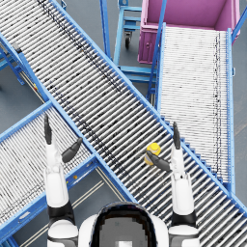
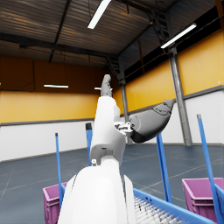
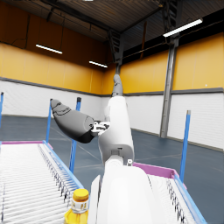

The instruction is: Pick up the oil and place it on the left assembly line, put the cola on the right, and keep Sprite still

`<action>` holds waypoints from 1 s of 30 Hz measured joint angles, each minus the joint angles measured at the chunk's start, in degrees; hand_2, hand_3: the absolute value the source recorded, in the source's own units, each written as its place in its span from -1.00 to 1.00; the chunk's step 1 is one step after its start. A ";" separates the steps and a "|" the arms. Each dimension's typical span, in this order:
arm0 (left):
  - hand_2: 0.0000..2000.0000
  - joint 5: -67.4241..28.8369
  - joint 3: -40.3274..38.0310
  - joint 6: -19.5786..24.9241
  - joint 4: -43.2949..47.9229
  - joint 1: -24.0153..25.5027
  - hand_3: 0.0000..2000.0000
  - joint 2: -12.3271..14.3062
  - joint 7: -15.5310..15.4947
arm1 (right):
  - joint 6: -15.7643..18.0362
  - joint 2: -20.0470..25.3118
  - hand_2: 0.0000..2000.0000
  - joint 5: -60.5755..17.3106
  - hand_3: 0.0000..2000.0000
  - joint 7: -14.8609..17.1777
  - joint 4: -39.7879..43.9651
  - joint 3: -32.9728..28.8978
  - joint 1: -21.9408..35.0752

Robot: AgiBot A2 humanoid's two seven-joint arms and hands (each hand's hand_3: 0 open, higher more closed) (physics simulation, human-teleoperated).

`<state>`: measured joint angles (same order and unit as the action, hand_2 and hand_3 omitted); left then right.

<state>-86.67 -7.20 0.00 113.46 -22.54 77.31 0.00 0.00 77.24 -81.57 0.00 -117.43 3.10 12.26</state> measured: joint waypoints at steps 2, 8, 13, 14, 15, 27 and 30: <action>-1.00 0.00 0.06 0.00 -0.05 0.12 -1.00 0.06 0.00 | 0.00 -0.47 -1.00 0.00 -1.00 0.00 0.51 1.13 -1.89; -1.00 0.00 0.44 0.00 -0.32 0.90 -1.00 0.37 0.00 | 0.00 -1.81 -1.00 -0.01 -1.00 0.00 5.27 4.44 -6.64; -1.00 0.00 1.20 0.00 -1.09 0.96 -1.00 0.52 0.00 | 0.00 -1.92 -1.00 -0.01 -1.00 0.00 13.78 6.62 -8.02; -1.00 0.00 1.49 0.00 -1.45 0.85 -1.00 0.54 0.00 | 0.00 -1.80 -1.00 -0.01 -1.00 0.00 15.63 6.92 -8.01; -1.00 0.00 1.73 0.00 -1.87 0.73 -1.00 0.56 0.00 | 0.00 -1.62 -1.00 -0.01 -1.00 0.00 17.46 7.36 -7.85; -1.00 0.00 3.63 0.00 -6.31 -0.42 -1.00 0.99 0.00 | 0.00 3.78 -1.00 0.00 -1.00 0.00 44.07 12.71 1.86; -1.00 0.00 3.58 0.00 -7.35 -0.60 -1.00 1.10 0.00 | 0.00 5.22 -1.00 0.00 -1.00 0.00 49.93 13.27 4.79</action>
<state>-86.68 -3.62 0.00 106.11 -23.14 78.41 0.00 0.00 82.47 -81.56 0.00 -67.50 16.37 17.05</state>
